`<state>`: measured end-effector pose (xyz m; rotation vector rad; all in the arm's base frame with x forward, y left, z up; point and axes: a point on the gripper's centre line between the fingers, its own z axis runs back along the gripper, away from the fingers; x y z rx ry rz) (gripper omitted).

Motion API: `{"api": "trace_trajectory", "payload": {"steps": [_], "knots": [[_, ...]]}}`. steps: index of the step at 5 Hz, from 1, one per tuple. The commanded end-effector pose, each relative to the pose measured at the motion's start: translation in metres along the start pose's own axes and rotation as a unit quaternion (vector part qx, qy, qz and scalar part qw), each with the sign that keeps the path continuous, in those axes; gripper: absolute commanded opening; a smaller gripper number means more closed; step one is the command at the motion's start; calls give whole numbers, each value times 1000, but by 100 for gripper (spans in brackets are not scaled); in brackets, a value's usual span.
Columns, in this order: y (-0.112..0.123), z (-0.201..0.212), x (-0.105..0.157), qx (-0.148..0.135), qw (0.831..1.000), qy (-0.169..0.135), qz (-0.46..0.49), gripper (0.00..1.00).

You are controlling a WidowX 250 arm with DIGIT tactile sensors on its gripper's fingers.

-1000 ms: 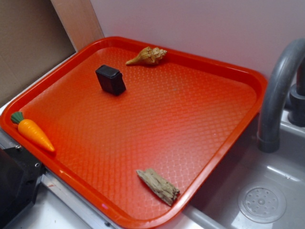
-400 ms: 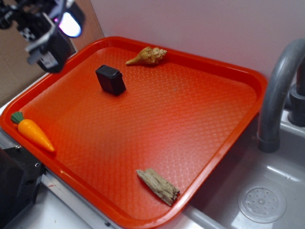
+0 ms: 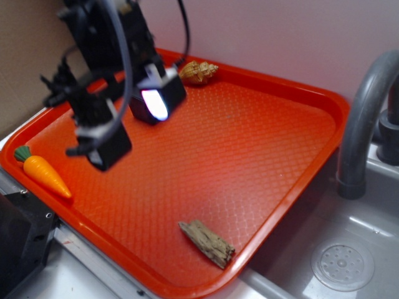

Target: Grab the wood chip.

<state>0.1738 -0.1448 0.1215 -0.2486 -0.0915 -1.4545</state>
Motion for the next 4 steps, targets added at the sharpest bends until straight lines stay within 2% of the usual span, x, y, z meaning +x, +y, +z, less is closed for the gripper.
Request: {"api": "trace_trajectory", "payload": {"steps": [1, 2, 3, 4], "knots": [[-16, -52, 0, -31, 981, 44, -188, 100], [-17, -76, 2, -30, 980, 59, -187, 100], [-18, -102, 5, -21, 979, 91, -179, 100], [-21, -121, 13, 1, 980, 98, -171, 100]]}}
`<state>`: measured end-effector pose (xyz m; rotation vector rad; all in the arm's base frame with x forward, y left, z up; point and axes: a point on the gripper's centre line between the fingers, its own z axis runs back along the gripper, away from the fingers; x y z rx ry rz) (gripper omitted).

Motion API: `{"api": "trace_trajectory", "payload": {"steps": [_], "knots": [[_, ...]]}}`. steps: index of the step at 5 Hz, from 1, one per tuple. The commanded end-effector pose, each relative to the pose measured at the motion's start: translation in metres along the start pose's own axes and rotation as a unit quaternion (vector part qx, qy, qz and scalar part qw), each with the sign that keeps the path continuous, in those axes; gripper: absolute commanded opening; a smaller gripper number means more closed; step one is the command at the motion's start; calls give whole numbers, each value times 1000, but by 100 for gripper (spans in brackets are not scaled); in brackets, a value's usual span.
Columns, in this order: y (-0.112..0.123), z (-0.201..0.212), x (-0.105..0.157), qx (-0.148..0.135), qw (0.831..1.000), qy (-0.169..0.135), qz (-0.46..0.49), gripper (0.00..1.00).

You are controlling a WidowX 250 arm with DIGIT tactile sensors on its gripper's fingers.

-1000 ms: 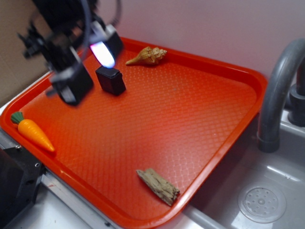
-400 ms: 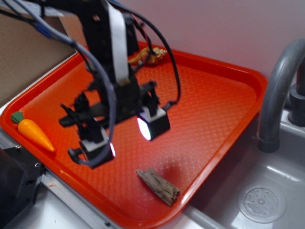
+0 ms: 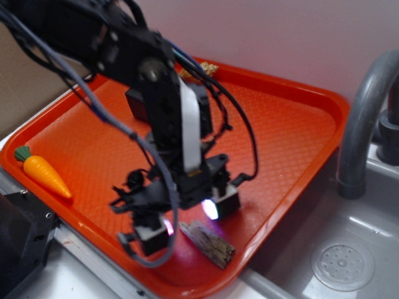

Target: Grab the wood chip.

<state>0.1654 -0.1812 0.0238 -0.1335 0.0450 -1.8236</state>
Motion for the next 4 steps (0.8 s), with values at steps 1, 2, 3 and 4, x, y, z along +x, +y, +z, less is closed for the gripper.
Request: {"api": "trace_trajectory", "payload": {"steps": [1, 2, 3, 4], "knots": [[-18, -23, 14, 28, 999, 23, 7, 100], [-24, -27, 15, 45, 998, 44, 0, 0], [-26, -28, 15, 46, 998, 48, -1, 0], [-27, -24, 10, 52, 997, 49, 12, 0]]}}
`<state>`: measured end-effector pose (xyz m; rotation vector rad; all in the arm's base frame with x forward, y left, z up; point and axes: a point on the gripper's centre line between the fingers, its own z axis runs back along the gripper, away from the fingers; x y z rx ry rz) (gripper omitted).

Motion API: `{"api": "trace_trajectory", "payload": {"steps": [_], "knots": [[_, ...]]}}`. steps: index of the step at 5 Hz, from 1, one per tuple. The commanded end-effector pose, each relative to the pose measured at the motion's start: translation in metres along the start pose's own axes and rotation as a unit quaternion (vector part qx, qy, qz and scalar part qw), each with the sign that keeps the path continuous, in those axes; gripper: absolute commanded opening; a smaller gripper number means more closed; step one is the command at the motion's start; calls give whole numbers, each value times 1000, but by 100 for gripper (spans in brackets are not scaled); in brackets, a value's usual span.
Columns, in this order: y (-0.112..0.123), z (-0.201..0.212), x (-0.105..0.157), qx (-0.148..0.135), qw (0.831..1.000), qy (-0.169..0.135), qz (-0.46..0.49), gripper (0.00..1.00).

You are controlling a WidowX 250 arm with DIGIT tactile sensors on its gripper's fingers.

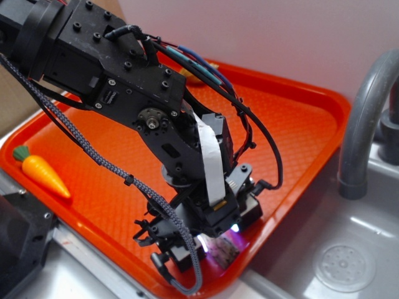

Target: Grab the wood chip.

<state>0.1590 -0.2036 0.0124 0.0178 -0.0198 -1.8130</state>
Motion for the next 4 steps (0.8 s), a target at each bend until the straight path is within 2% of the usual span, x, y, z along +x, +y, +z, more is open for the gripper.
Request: {"api": "trace_trajectory", "payload": {"steps": [1, 2, 3, 4], "knots": [[-27, 2, -17, 6, 999, 26, 24, 0], [-21, 34, -27, 32, 994, 47, 92, 0], [-17, 83, -51, 39, 975, 45, 216, 0], [-15, 126, -73, 47, 939, 70, 335, 0]]}}
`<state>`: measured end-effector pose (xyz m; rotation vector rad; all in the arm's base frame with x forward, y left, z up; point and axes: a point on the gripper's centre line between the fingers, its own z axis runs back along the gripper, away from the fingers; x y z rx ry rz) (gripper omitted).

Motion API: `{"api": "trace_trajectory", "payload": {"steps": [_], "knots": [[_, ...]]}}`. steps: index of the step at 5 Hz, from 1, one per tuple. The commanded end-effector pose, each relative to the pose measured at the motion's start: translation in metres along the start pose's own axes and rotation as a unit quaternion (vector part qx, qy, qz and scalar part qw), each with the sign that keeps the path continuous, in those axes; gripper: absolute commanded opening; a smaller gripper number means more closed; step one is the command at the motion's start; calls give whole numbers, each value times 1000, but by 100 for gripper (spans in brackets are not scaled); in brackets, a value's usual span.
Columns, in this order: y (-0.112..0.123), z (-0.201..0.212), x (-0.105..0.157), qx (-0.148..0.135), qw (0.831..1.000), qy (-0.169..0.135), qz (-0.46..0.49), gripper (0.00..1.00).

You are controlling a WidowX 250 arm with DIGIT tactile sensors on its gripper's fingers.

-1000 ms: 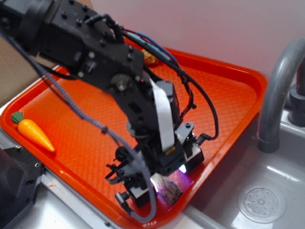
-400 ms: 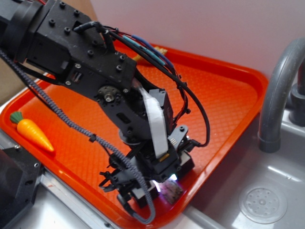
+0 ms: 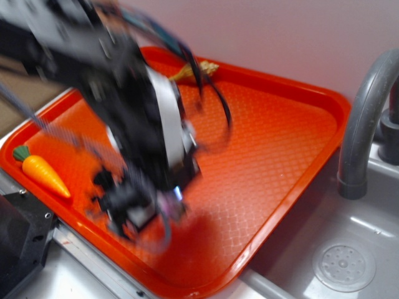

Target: Grab the wood chip.

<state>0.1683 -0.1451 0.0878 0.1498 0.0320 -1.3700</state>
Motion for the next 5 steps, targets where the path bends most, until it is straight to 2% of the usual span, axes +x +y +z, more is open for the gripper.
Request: {"api": "trace_trajectory", "payload": {"steps": [1, 2, 3, 4, 5], "knots": [[9, 86, -51, 18, 969, 40, 243, 0], [15, 118, -72, -3, 931, 31, 363, 0], [20, 135, -85, -11, 878, 27, 477, 0], [18, 142, -88, 22, 809, 30, 586, 0], [22, 139, -86, 15, 774, 52, 631, 0]]}}
